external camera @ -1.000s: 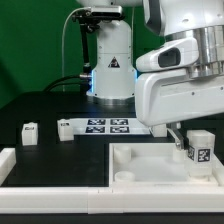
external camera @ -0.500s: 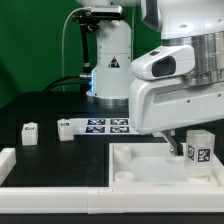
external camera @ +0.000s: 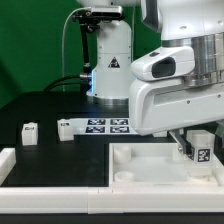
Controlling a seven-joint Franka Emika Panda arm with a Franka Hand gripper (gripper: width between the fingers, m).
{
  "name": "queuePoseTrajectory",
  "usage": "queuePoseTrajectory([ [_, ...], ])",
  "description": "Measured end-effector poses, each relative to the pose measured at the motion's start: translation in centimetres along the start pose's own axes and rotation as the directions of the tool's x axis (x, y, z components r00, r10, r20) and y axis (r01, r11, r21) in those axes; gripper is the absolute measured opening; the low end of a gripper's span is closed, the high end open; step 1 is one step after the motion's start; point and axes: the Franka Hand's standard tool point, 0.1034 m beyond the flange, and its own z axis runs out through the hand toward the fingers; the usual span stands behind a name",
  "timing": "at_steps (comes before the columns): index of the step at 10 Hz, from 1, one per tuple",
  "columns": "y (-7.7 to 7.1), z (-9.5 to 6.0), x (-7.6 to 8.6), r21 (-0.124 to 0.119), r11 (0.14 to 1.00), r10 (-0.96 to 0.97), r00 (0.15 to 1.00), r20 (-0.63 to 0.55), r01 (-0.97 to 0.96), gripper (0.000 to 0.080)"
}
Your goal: Assemble one leg
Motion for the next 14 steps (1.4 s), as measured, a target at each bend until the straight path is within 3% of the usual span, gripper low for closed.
queuePoseTrajectory([
  [5,-0.06,0.04,-0.02,0.002,0.995,0.100,0.995,0.001,-0.100,0.0291],
  [9,0.30,0.12,0.36,0.025,0.815,0.580,0.813,-0.045,-0.579,0.0292],
  [12,0.58,0.18,0.23,0.043,0.514,0.858,0.512,-0.053,-0.857,0.0294],
  [13,0.56,0.21,0.09,0.046,0.354,0.935,0.352,-0.053,-0.934,0.0294],
  [14,0.42,0.23,-0.10,0.053,0.132,0.991,0.130,-0.042,-0.990,0.0294],
])
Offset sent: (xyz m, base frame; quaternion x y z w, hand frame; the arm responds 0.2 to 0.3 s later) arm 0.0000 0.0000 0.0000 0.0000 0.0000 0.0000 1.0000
